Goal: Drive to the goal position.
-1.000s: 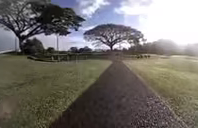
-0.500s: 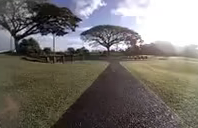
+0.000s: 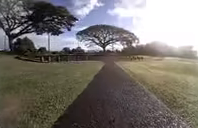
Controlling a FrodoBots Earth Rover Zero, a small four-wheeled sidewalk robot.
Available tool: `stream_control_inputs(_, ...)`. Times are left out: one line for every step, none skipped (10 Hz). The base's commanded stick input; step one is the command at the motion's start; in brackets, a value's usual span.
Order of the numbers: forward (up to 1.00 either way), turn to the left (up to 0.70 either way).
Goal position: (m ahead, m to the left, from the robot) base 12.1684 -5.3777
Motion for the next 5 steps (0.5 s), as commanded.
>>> stream_control_inputs(0.45,0.0)
stream_control_inputs(0.45,0.0)
stream_control_inputs(0.45,0.0)
stream_control_inputs(0.45,0.0)
stream_control_inputs(0.45,0.0)
